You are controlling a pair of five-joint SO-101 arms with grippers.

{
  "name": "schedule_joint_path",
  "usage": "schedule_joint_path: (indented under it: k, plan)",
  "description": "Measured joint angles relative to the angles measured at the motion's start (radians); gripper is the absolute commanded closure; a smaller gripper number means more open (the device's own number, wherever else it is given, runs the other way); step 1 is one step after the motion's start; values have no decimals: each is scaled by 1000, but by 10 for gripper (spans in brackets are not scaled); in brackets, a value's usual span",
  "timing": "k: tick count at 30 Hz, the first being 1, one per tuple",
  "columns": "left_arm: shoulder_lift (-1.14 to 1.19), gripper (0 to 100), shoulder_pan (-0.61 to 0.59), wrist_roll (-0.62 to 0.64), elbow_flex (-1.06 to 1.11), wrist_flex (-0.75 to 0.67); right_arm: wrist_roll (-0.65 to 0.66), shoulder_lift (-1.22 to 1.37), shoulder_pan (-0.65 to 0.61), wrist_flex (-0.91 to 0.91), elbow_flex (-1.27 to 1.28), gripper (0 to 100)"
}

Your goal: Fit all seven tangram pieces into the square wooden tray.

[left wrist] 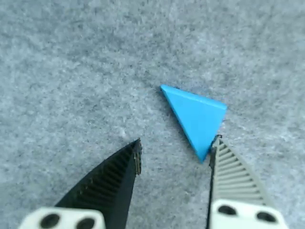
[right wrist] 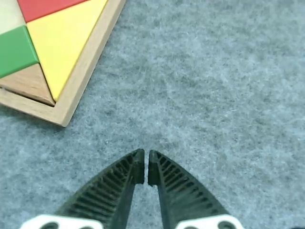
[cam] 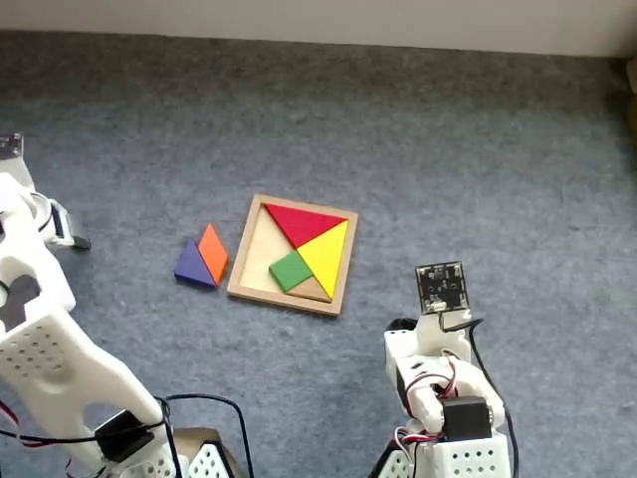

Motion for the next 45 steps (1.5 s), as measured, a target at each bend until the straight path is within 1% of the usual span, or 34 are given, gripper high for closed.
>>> schedule_joint_path:
  k: [3,7,10,16,26,30,33,35,41,45]
  plan:
    - [0,758,0,17,0,2,0,0,0,0,0,969]
    - [0,755,-2,129,0,-12,0,0,0,0,0,969]
    - [0,755,6,172,2,-37,0,0,0,0,0,969]
    - [46,758,58,186,-12,-64,0,0,0,0,0,969]
    - [110,758,71,186,-101,-72,0,0,0,0,0,969]
    - [123,757,86,195,-196,25,0,0,0,0,0,969]
    - [130,755,92,269,-275,110,0,0,0,0,0,969]
    - [132,755,100,296,-316,144,0,0,0,0,0,969]
    - [153,756,103,311,-338,150,0,0,0,0,0,969]
    - [199,756,101,311,-341,115,0,0,0,0,0,969]
